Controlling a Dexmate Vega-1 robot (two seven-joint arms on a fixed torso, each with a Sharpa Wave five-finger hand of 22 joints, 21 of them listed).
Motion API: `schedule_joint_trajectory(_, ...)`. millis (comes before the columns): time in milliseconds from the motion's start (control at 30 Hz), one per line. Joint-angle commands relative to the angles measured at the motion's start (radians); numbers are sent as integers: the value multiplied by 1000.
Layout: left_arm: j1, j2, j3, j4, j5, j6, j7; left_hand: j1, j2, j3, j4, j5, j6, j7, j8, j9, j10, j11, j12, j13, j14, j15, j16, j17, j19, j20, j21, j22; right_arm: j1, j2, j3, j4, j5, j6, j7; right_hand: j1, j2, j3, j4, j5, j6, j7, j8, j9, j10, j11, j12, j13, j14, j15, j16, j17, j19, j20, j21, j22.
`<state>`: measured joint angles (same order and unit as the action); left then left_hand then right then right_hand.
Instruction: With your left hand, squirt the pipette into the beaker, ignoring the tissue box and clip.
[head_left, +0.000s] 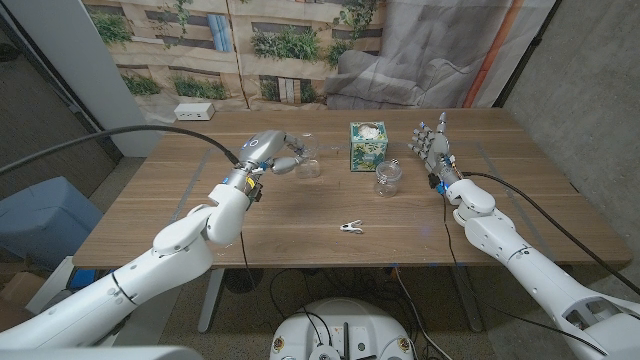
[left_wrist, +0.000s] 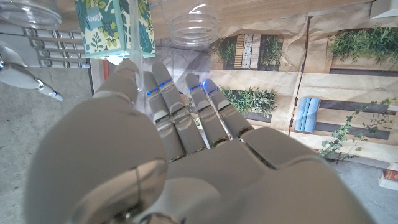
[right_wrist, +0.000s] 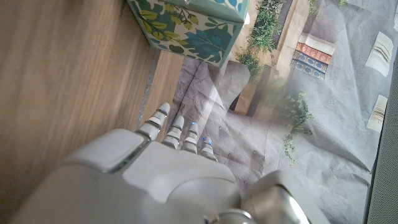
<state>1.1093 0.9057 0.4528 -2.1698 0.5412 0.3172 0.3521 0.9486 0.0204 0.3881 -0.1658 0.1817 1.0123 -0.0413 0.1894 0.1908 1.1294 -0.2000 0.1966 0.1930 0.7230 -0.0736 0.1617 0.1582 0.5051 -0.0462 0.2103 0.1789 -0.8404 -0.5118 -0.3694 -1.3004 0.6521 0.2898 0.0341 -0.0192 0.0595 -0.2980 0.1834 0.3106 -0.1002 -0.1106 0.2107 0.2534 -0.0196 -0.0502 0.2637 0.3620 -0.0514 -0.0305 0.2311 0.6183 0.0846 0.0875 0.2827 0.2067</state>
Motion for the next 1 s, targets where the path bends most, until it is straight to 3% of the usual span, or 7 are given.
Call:
schedule_joint_trajectory(33,24,31,-28,9,53,10,-17,-2,8,9,-2,7,-5,-1,-3,3,-25,-15,2,4,-8,-130,4,3,-6,-4,-5,5,0,0,0,0,0,1,0,0,58,-8,-1,5,3,-9,7,1,2,-1,3,3,-5,-84,6,4,4,0,6,5)
schedule_joint_trajectory(433,45,62,-64,3,64,16,-37,4,17,15,-4,8,4,-5,3,3,-20,-16,6,5,-9,-133,8,4,-4,-5,-3,5,0,0,0,0,0,0,0,0,58,-8,-1,5,3,-8,7,1,0,1,2,3,-6,-85,6,4,3,0,6,5)
schedule_joint_trajectory(800,46,61,-51,33,80,-14,-25,13,19,16,-7,7,9,-7,5,4,-15,-17,10,6,-9,-134,10,6,-1,-9,-1,4,0,0,0,0,-1,0,0,0,58,-8,-1,5,1,-8,6,1,-1,-1,2,3,-6,-85,6,4,3,0,6,5)
schedule_joint_trajectory(1000,46,82,-35,52,97,-39,-44,7,-3,-1,-7,3,-50,-19,-11,3,-73,-18,-5,5,-23,-131,8,7,-7,-8,-2,4,0,0,0,0,-1,0,-1,0,58,-8,-1,5,2,-9,7,1,1,1,2,3,-5,-84,7,4,4,0,6,5)
